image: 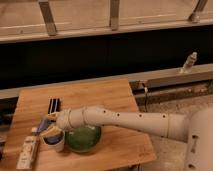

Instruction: Place the white sponge in the ceramic cup

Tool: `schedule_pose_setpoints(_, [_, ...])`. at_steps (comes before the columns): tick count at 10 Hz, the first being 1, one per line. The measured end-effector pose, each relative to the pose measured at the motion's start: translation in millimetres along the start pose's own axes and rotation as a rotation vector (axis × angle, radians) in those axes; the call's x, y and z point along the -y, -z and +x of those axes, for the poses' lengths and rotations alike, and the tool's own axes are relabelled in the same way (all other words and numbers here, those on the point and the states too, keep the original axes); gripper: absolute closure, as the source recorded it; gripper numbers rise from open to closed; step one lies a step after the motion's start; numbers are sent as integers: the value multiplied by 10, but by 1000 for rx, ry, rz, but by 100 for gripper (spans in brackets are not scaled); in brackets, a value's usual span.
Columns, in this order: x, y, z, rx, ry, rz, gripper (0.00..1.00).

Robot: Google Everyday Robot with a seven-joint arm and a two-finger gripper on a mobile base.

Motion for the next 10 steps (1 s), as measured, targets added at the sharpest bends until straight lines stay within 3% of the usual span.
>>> schedule_pose_setpoints(2, [8, 10, -8, 7, 5, 2, 38])
schedule_pose_setpoints(3, [0, -2, -14, 7, 6, -1, 25])
schedule_pose_setpoints(5, [1, 0, -18, 8, 6, 0, 20])
schedule_pose_setpoints(10, [2, 3, -13, 8, 4, 1, 20])
